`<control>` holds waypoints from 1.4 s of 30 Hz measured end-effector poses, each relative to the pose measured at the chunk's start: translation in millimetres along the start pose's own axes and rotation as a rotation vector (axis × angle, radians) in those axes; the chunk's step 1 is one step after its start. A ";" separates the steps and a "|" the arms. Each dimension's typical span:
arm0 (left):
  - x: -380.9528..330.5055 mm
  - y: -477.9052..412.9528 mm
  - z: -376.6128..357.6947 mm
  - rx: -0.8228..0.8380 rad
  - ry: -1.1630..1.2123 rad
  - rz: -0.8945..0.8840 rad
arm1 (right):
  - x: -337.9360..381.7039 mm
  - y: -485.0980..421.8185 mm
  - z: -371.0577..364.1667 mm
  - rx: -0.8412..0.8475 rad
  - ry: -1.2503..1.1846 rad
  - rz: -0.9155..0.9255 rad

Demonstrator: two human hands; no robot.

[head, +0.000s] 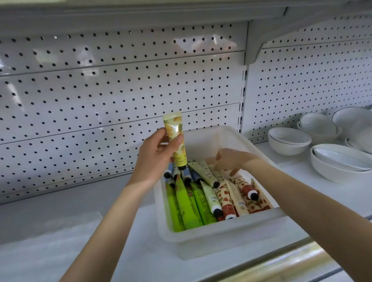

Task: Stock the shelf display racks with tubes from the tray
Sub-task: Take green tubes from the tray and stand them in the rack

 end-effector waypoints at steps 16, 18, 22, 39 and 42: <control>2.2 11.8 12.7 -0.045 0.120 0.121 | 3.1 -2.5 -3.3 0.227 -0.293 -0.041; 2.0 13.0 12.6 -0.050 0.131 0.133 | 4.4 -2.7 -3.6 0.245 -0.313 0.006; 1.3 15.7 12.4 -0.072 0.153 0.163 | 9.1 2.4 1.1 0.198 -0.436 0.149; -28.9 65.0 51.6 -0.360 0.141 0.146 | 83.4 82.9 2.9 0.369 -0.959 0.382; -36.1 82.4 58.3 -0.387 0.142 0.146 | 93.6 95.5 -11.7 0.339 -0.944 0.424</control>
Point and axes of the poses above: each hand's wrist, its own y-axis away from the middle knuckle, its own z-axis out of the back of the hand, x = y × z, the point moved 2 cm from there along -y, towards the middle knuckle, and after that the axes turned 5 degrees about -z, right-handed, at the moved point
